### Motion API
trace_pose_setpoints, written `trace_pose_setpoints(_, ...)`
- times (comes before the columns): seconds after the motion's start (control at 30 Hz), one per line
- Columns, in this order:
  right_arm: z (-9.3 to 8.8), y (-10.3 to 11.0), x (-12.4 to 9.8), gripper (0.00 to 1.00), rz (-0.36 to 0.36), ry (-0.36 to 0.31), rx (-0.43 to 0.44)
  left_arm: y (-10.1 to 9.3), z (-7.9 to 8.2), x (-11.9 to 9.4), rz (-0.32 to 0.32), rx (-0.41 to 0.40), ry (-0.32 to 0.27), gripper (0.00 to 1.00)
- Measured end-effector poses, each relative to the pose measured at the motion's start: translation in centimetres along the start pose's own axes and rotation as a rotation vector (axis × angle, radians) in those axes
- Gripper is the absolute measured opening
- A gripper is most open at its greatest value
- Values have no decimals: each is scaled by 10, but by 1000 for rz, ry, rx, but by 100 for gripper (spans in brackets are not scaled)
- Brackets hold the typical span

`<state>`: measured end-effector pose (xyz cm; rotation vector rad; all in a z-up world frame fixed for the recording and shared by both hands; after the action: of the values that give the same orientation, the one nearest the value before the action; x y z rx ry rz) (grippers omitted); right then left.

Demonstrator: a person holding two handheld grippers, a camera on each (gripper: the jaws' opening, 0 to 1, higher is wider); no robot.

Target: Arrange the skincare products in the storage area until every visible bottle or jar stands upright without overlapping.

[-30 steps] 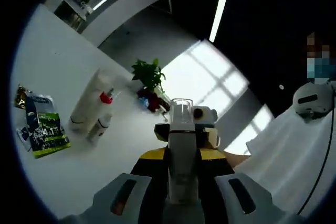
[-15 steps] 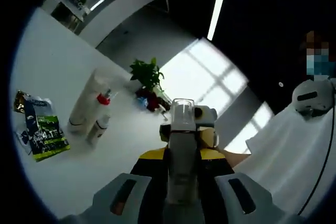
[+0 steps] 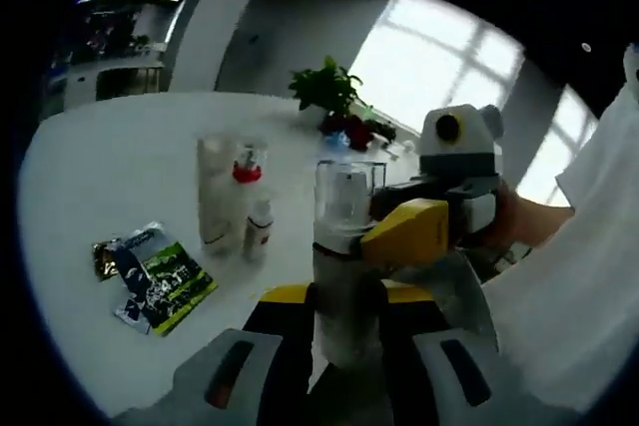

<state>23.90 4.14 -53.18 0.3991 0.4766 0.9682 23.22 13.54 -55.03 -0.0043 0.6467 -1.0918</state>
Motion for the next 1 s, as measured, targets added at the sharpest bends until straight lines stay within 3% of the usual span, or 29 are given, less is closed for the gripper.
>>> trace_pose_setpoints(0.07,0,1,0,18,-24,2,-46,1,1,1,36,39,25,22)
trace_pose_setpoints(0.27,6,2,0,18,-120,-40,-33,3,6,3,140,73,0,21)
trace_pose_setpoints(0.37,8,2,3,19,-188,-76,10,7,8,5,194,68,-20,21)
trace_pose_setpoints(0.43,9,1,4,20,-192,-87,37,9,8,5,198,44,-27,20)
trace_pose_setpoints(0.47,9,0,4,20,-187,-89,52,10,8,5,188,19,-27,20)
trace_pose_setpoints(0.53,11,-4,2,21,-130,-110,169,12,9,2,151,-8,-37,20)
trace_pose_setpoints(0.63,19,-9,-5,23,-49,-143,255,10,14,-4,50,-34,-56,20)
trace_pose_setpoints(0.83,31,-3,-15,25,80,-131,164,4,20,-12,-88,-10,-66,20)
trace_pose_setpoints(0.87,32,0,-16,25,101,-125,147,0,21,-13,-139,-27,-76,20)
trace_pose_setpoints(1.0,31,9,-17,24,177,-86,77,-3,25,-18,-236,-98,-134,20)
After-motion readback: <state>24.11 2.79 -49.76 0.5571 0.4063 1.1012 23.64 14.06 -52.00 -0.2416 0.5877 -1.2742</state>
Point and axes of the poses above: the point that each gripper's makers call its tool centre point, and the gripper's own axes: x roughly forward along the fingers, y roughly to its left, z roughly out of its top, the point moved 7 cm from there along -x, roughly backward along the fingers, and after that the axes turned 2 degrees about x, right-handed, at the moved point
